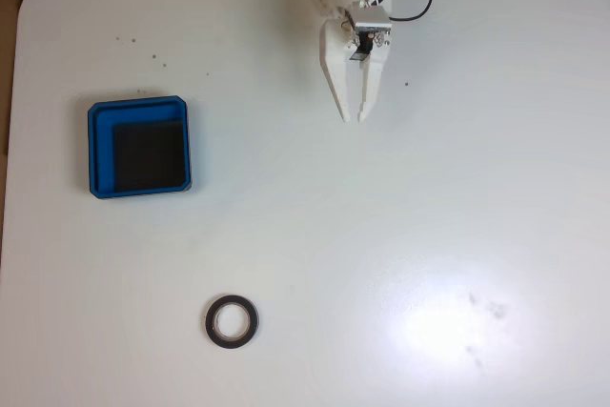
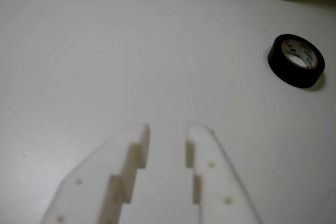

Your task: Pick the black tape roll and drop it in the blue box

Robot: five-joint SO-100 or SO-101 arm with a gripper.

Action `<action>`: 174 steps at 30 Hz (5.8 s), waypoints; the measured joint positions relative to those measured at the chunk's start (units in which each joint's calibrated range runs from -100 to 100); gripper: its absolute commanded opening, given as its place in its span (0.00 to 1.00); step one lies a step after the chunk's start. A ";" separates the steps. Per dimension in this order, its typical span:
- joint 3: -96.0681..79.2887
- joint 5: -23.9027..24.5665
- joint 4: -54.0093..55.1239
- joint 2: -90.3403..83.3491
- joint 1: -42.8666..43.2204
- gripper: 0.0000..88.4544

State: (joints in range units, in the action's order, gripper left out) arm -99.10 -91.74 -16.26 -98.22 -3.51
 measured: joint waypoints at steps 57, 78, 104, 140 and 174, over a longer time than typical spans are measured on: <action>33.90 -0.17 0.16 42.68 -18.41 0.01; 81.08 -0.08 0.16 90.35 -19.69 0.01; 141.08 0.00 -29.72 131.67 -19.89 0.01; 162.24 0.17 -30.71 158.09 -21.08 0.20; 163.23 -0.17 -21.51 164.27 -17.22 0.20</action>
State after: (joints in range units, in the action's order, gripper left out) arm 64.13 -91.90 -37.77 66.05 -20.73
